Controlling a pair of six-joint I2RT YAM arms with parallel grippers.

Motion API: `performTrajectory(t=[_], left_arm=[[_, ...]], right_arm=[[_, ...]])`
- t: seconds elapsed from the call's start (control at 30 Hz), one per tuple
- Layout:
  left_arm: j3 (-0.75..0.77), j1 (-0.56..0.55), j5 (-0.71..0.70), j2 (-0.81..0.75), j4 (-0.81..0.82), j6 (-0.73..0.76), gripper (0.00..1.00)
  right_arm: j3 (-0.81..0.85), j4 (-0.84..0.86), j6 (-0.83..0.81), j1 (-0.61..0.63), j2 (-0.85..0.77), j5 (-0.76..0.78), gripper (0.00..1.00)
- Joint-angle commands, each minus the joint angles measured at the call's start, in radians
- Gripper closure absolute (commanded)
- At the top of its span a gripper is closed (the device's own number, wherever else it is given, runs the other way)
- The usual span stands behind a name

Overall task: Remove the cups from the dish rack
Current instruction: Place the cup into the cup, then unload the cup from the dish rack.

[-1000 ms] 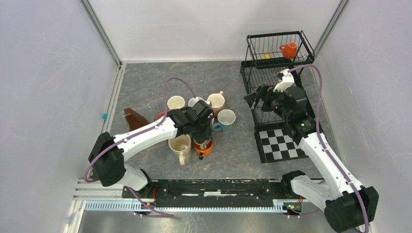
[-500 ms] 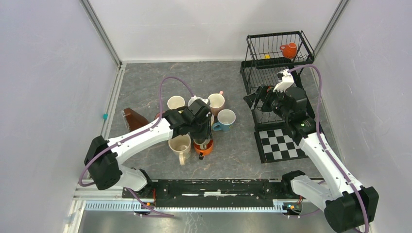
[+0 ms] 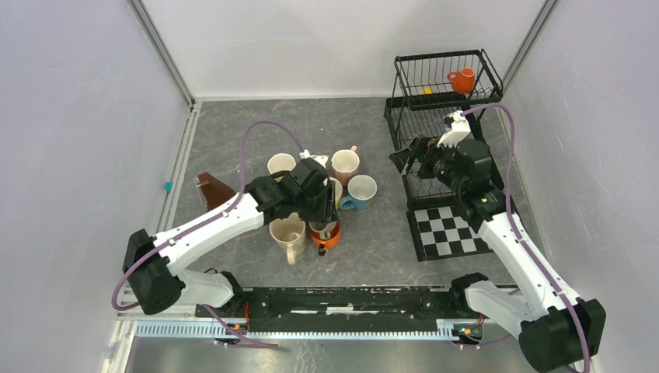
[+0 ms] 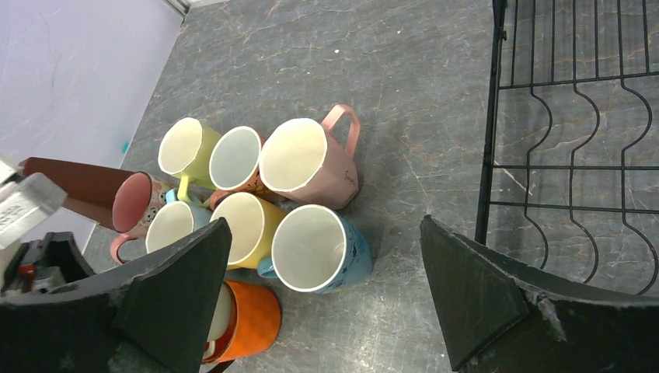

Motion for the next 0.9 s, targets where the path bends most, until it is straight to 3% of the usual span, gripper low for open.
performTrajectory(t=[0.0,0.27,0.53,0.7,0.87], left_arm=[[0.064,0.002,-0.021,-0.062,-0.017,0.062,0.48],[0.102,0.002,-0.004,-0.098,-0.024,0.084,0.38],[0.141,0.002,0.002,-0.156,-0.019,0.115,0.00],[0.151,0.002,0.006,-0.197,-0.007,0.132,0.00],[0.154,0.003,0.013,-0.238,0.006,0.145,0.00]], right_arm=[[0.045,0.009,-0.013,-0.003,-0.009,0.014,0.02],[0.088,-0.018,-0.023,-0.003,0.000,0.032,0.02],[0.142,-0.047,-0.038,-0.002,0.009,0.058,0.02],[0.190,-0.074,-0.060,-0.003,0.019,0.088,0.02],[0.343,-0.160,-0.147,-0.003,0.073,0.201,0.02]])
